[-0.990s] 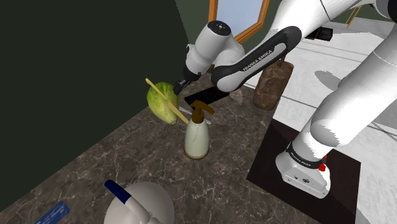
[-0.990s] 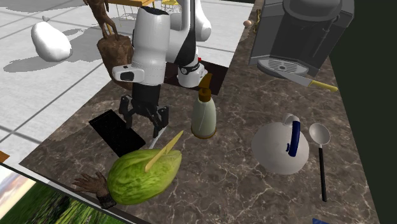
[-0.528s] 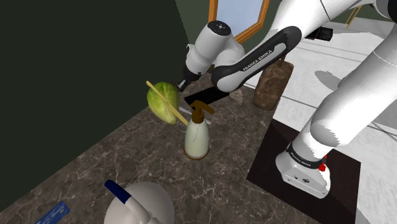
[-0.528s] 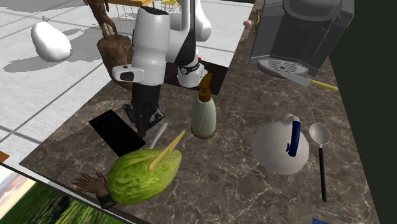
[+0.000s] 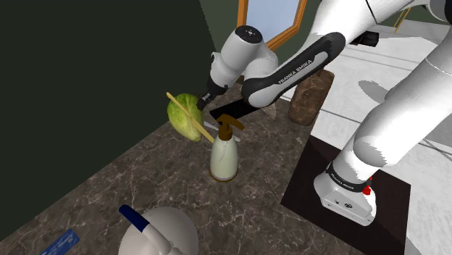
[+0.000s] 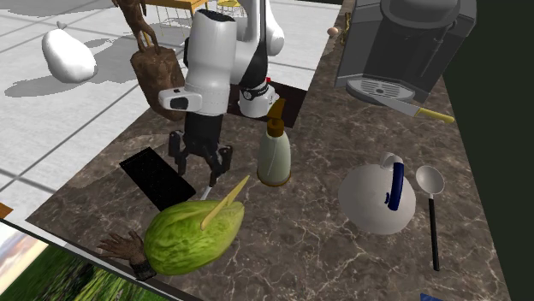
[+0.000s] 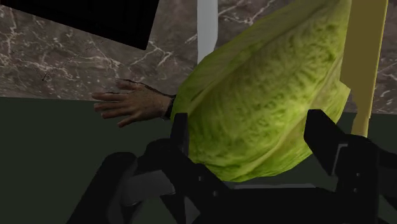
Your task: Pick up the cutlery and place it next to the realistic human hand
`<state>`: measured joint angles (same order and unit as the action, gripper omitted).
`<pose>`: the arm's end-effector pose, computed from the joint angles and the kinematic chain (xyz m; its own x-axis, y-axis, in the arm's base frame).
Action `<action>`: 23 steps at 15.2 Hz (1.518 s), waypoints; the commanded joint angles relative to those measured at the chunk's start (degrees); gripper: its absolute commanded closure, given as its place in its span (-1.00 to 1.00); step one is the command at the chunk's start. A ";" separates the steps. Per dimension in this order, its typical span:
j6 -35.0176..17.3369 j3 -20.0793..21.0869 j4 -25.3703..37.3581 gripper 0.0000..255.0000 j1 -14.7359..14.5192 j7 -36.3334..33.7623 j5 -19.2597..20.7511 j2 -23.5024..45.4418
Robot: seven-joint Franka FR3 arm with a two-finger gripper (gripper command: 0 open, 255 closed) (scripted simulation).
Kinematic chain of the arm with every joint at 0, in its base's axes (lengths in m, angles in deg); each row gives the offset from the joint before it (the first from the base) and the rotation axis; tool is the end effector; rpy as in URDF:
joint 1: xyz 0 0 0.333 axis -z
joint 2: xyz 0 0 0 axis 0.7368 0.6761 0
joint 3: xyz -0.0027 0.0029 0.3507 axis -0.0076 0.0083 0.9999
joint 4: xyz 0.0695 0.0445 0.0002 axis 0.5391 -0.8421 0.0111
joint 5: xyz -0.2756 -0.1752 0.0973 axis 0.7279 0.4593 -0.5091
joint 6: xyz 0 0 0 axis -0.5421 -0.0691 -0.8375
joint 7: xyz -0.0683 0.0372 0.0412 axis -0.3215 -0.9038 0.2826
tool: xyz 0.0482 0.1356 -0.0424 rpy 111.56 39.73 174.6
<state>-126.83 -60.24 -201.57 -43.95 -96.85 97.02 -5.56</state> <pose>0.4555 0.1522 0.4135 0.8538 0.1681 0.4928 0.1510 -0.9857 0.0747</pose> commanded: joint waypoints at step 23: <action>-1.08 12.92 -0.39 1.00 6.06 -32.68 28.64 5.81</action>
<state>-135.37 -47.54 -200.79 -37.77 -129.31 123.82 -0.23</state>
